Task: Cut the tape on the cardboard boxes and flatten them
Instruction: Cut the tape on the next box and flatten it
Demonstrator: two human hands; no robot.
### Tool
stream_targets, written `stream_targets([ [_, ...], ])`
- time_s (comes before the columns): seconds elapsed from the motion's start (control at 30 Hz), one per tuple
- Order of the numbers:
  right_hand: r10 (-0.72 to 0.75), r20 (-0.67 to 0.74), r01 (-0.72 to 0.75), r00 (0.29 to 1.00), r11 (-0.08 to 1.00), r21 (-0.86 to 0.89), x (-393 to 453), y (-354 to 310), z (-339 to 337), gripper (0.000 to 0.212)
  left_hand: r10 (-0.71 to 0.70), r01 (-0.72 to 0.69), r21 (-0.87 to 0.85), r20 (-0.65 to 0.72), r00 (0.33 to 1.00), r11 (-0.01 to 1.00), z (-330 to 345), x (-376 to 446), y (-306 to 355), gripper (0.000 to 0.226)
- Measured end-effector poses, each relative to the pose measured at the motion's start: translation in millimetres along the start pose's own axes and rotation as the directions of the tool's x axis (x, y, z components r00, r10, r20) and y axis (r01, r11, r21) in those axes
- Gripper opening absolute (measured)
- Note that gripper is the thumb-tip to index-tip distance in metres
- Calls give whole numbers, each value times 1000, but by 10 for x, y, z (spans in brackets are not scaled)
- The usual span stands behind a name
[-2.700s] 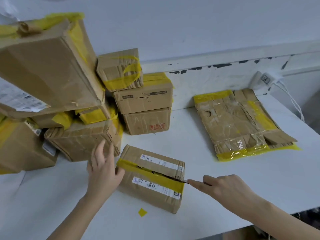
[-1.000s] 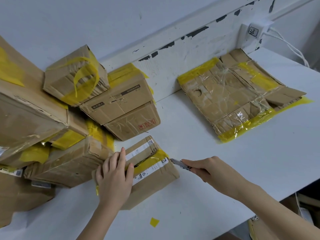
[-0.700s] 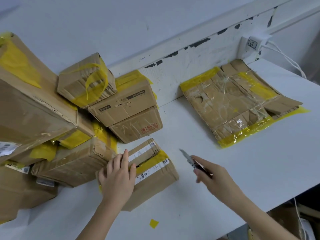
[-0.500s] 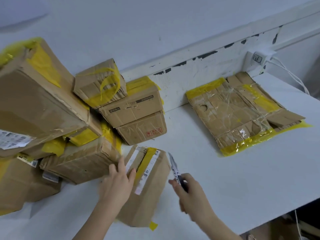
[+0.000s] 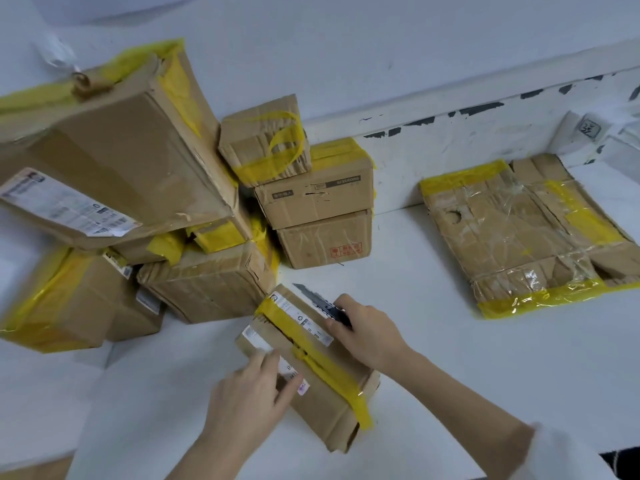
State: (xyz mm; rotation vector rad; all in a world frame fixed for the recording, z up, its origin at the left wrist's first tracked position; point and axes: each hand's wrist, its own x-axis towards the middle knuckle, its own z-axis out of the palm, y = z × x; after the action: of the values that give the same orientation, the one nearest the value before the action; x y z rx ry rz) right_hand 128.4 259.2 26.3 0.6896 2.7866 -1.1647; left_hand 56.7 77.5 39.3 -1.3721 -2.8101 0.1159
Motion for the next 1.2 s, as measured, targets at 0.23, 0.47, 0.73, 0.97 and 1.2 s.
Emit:
stream_targets([
  [0.23, -69, 139, 47, 988, 987, 152, 126, 106, -78, 16, 550, -586, 175, 217, 807, 791, -179, 461, -358, 107],
  [0.47, 189, -78, -127, 979, 861, 492, -98, 373, -341, 15, 337, -341, -26, 232, 913, 940, 111, 320, -66, 98],
  [0.73, 206, -254, -204, 945, 978, 36, -760, 689, -294, 33, -5, 10, -43, 112, 994, 999, 114, 214, 372, 85],
  [0.97, 180, -197, -184, 964, 983, -1, -849, 685, -141, 35, -82, 93, -70, 155, 984, 993, 111, 277, 424, 77],
  [1.2, 168, -201, -199, 965, 970, -142, -821, 691, -173, 34, -74, 86, -77, 143, 987, 993, 165, 306, 424, 79],
])
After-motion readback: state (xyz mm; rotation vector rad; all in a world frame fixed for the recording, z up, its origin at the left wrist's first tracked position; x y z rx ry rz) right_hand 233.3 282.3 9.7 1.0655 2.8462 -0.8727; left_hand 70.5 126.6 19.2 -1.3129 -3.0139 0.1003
